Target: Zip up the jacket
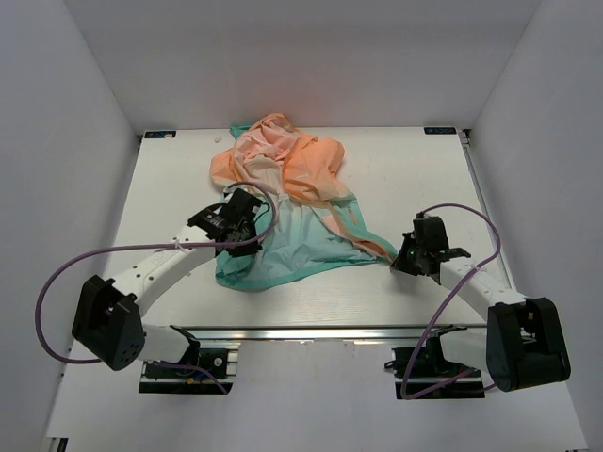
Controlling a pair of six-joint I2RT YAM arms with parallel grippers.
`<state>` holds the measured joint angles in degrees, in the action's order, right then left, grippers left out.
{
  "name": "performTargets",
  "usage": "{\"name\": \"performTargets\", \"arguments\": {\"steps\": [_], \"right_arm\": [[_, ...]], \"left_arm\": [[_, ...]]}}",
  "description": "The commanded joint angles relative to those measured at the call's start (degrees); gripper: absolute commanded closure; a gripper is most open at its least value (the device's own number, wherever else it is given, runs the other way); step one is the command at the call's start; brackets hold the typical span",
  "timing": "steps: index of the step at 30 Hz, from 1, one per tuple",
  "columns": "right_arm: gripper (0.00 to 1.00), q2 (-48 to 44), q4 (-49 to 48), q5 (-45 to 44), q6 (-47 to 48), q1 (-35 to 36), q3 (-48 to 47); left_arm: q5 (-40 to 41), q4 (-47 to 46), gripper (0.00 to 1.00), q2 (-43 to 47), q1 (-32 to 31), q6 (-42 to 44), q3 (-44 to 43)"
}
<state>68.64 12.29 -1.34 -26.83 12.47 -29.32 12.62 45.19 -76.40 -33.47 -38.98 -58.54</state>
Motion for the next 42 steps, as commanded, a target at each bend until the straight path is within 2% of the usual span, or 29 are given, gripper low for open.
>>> {"name": "performTargets", "arguments": {"steps": [1, 2, 4, 6, 8, 11, 12, 15, 16, 20, 21, 24, 28, 34, 39, 42], "right_arm": [[1.0, -0.7, 0.89, 0.02, 0.81, -0.34, -0.3], [1.0, -0.7, 0.8, 0.03, 0.81, -0.25, -0.3], [1.0, -0.7, 0.71, 0.38, 0.9, -0.25, -0.21], [1.0, -0.79, 0.54, 0.9, 1.16, -0.25, -0.3], [1.0, -2.19, -0.68, 5.02, 3.61, -0.25, 0.14], [1.0, -6.4, -4.46, 15.28, 6.25, -0.25, 0.75], [1.0, -7.72, -7.17, 22.11, 7.39, -0.17, 1.02], [1.0, -13.35, -10.79, 33.29, 8.46, 0.18, 1.02], [1.0, -14.75, -10.89, 34.64, 8.55, 0.27, 0.5], [1.0, -14.68, -12.03, 42.02, 8.82, 0.8, -0.91], [1.0, -14.24, -13.77, 45.87, 8.64, 1.15, -1.09], [1.0, -12.66, -19.22, 50.2, 7.67, 3.51, -1.62], [1.0, -9.77, -25.56, 51.09, 6.35, 7.3, -3.36], [1.0, -2.3, -36.36, 50.31, -1.2, 11.43, -4.61], [1.0, -0.09, -39.71, 42.93, -1.99, 15.39, -6.01], [1.0, 2.11, -41.9, 40.82, -4.45, 15.39, -6.28]], "left_arm": [[-2.78, -1.77, 0.86, -1.11, 0.16, 0.66, 1.5], [-2.95, -1.86, 0.93, -1.9, 0.16, 0.66, 1.5], [-3.39, -2.47, 1.0, -2.35, 0.16, 0.75, 1.76], [-4.01, -3.35, 1.0, -2.26, 0.16, 1.1, 2.03], [-4.36, -4.14, 1.0, -1.65, 0.16, 1.19, 2.55], [-6.73, -6.86, 1.0, 0.72, 0.16, 1.89, 3.17], [-7.78, -8.26, 1.0, 1.86, 0.16, 2.07, 3.17], [-10.06, -10.29, 1.0, 3.44, 0.16, 2.86, 2.38], [-11.03, -10.99, 1.0, 3.71, 0.16, 2.77, 2.21], [-19.11, -16.61, 1.0, 4.24, 0.16, 3.04, 1.68], [-20.08, -17.41, 1.0, 4.16, 0.16, 2.77, 1.5], [-23.6, -20.4, 1.0, 3.72, 0.16, 2.16, 0.98], [-28.35, -25.67, 1.0, 3.98, -0.45, 1.72, 1.76], [-23.7, -29.72, 1.0, 5.56, -4.4, 3.82, 2.21], [-22.03, -31.21, 1.0, 6.7, -4.76, 4.61, 3.08], [-20.27, -32.71, 1.0, 7.58, -5.11, 4.62, 4.48]]}}
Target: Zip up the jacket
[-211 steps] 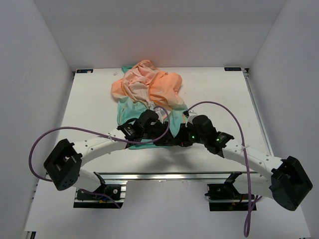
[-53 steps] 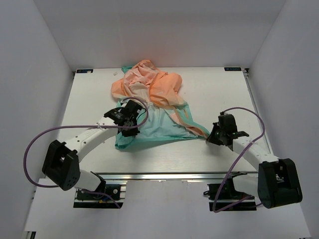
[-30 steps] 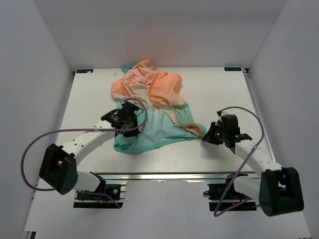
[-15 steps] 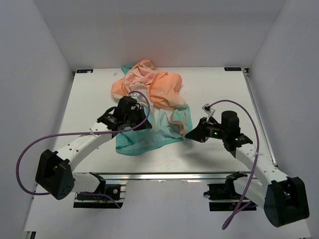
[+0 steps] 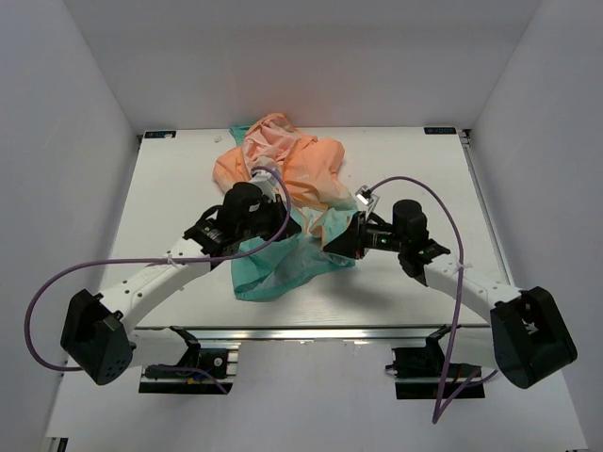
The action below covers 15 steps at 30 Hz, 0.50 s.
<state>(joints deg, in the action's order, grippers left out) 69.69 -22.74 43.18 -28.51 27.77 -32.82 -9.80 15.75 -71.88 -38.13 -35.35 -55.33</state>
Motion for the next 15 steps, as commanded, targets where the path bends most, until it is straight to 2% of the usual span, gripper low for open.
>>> {"name": "performTargets", "arguments": {"steps": [1, 2, 6, 11, 15], "right_arm": [[1.0, 2.02, -8.27, -3.72, -5.13, 0.01, -2.34], [1.0, 2.46, -12.02, -3.54, -6.45, 0.09, -1.9], [1.0, 5.1, -16.98, -2.57, -10.07, 0.27, -1.63], [1.0, 7.82, -18.21, -1.26, -10.42, 0.27, -4.09], [1.0, 10.72, -18.21, 0.94, -11.12, 0.36, -6.11]], "left_arm": [[3.37, -3.7, 1.0, 3.58, -0.54, 0.99, 1.71], [3.82, -4.66, 1.0, 3.85, -0.63, 0.9, 2.24], [5.76, -7.65, 1.0, 4.11, -1.33, 0.72, 5.05], [8.04, -13.97, 1.0, 5.34, -2.3, 0.9, 8.48], [10.93, -15.48, 1.0, 6.22, -2.39, 0.99, 9.89]]}}
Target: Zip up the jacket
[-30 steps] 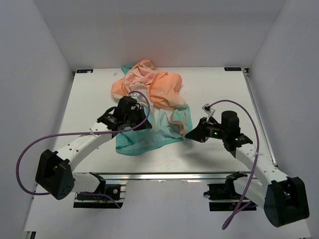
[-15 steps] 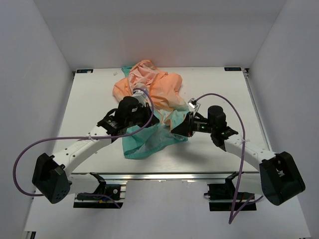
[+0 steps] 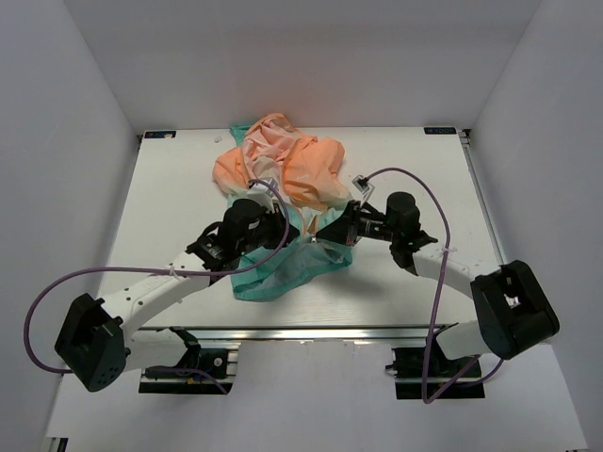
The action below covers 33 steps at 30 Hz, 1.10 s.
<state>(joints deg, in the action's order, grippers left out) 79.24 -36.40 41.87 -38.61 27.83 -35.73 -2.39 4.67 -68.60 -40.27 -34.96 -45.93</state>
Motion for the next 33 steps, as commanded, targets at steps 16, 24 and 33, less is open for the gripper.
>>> {"name": "performTargets", "arguments": {"steps": [16, 24, 33], "right_arm": [[1.0, 4.69, -5.96, 3.57, -2.52, 1.78, -5.93], [1.0, 5.75, -6.31, 3.75, -3.31, 1.87, -6.99], [1.0, 6.1, -6.66, 2.43, -3.66, 1.96, -7.08]], "left_arm": [[6.61, -8.97, 1.0, 3.47, -0.51, 0.68, 1.9], [6.26, -9.59, 1.0, 3.3, -0.51, 0.07, 2.07], [5.47, -8.89, 1.0, 3.3, -0.69, 0.15, 1.99]]}}
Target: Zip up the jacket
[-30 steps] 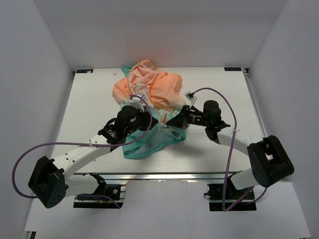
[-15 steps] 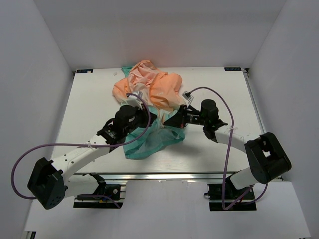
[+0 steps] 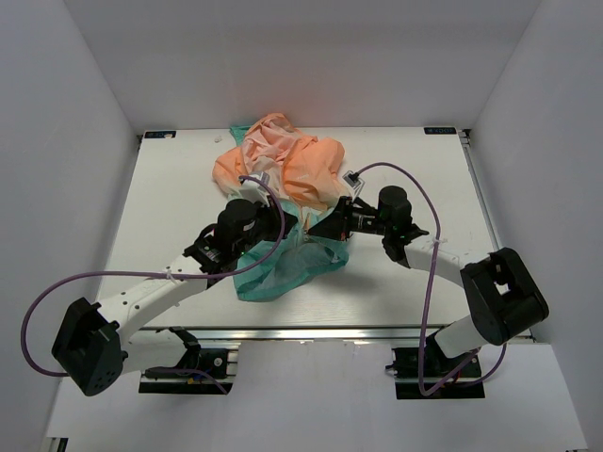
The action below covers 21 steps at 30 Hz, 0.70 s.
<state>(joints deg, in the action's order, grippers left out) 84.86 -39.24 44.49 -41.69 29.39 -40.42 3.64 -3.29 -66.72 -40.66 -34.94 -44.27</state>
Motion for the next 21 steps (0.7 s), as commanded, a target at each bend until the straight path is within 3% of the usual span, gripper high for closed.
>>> {"name": "performTargets", "arguments": {"steps": [1, 21], "right_arm": [[1.0, 0.4, -3.82, -0.28, -0.76, 0.41, -2.47], [1.0, 1.8, -3.91, -1.34, -0.94, 0.41, -4.75]], "left_arm": [[-0.48, -0.67, 1.0, 1.42, -0.29, 0.13, 0.15], [-0.39, 0.39, 1.0, 2.03, -0.38, 0.75, 1.12]]}}
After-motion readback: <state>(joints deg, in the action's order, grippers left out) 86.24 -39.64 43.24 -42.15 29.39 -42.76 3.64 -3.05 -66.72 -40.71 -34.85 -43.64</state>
